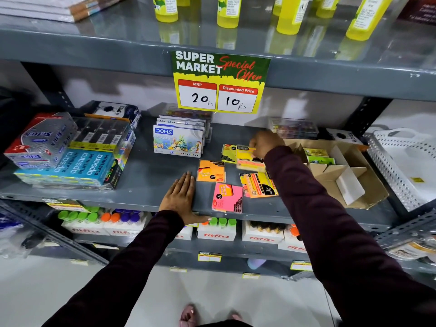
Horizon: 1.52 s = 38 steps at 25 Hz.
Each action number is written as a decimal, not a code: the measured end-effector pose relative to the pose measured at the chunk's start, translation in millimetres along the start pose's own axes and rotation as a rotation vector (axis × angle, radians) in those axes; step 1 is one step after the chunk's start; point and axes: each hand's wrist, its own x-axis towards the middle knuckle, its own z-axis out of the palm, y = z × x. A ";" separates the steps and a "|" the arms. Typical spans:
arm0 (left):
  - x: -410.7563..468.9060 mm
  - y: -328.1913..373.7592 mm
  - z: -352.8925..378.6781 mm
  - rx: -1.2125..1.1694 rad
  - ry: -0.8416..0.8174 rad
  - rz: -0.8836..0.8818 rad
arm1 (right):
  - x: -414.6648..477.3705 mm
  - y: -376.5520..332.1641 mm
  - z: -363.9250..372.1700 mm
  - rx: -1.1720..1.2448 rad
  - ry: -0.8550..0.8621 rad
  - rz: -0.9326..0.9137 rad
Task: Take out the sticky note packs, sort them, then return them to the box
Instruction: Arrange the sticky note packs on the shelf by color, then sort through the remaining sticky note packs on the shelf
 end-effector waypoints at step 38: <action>0.8 2.6 -4.6 -0.031 -0.028 -0.011 | -27.4 39.9 47.7 -0.142 -0.237 -0.065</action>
